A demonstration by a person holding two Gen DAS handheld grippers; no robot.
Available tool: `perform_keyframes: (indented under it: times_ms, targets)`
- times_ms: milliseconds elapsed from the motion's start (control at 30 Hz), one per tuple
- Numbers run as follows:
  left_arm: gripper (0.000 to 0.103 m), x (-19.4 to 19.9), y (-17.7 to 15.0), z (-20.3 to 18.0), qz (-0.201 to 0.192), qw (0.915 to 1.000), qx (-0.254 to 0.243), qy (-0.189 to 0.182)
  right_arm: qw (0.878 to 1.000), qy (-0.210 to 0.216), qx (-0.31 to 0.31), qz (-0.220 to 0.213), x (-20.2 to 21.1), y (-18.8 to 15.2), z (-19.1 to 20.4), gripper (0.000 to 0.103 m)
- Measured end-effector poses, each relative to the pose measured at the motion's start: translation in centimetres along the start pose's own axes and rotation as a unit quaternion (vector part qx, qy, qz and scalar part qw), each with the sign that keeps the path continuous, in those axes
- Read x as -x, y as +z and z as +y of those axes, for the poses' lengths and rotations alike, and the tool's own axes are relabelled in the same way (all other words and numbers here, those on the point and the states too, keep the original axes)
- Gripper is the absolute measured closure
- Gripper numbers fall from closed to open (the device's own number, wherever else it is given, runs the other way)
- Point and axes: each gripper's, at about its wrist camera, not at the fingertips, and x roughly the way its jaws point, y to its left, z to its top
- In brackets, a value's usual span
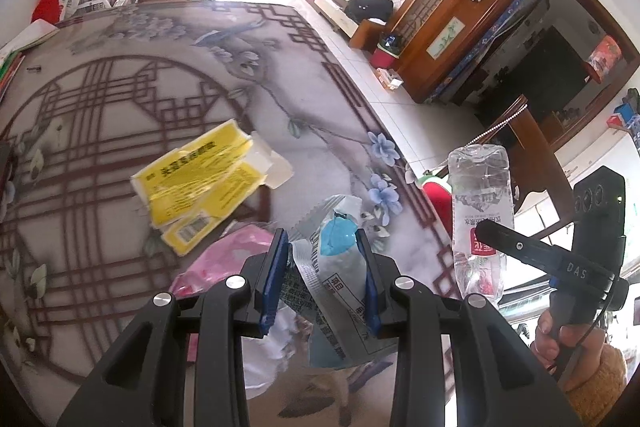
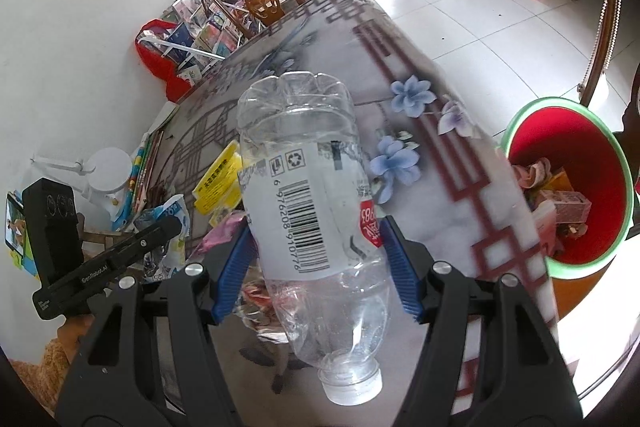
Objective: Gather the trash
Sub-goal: 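Carry the wrapper and bottle over the red bucket and open both tools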
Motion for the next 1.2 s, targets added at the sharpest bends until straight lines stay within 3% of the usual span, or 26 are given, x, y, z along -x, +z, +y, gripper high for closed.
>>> perform_keyframes:
  times_ms: [667, 1200]
  targets:
    - [0.072, -2.5, 2.6, -6.6, -0.002, 0.9994, -0.034, 0.008, 0.999, 0.008, -0.035, -0.023, 2.2, 2.6, -6.7, 0.041]
    - [0.072, -9.3, 4.2, -18.4, 0.038, 0.9893, -0.129, -0.056, 0.987, -0.045, -0.132, -0.075, 7.9, 2.8, -17.7, 0.041]
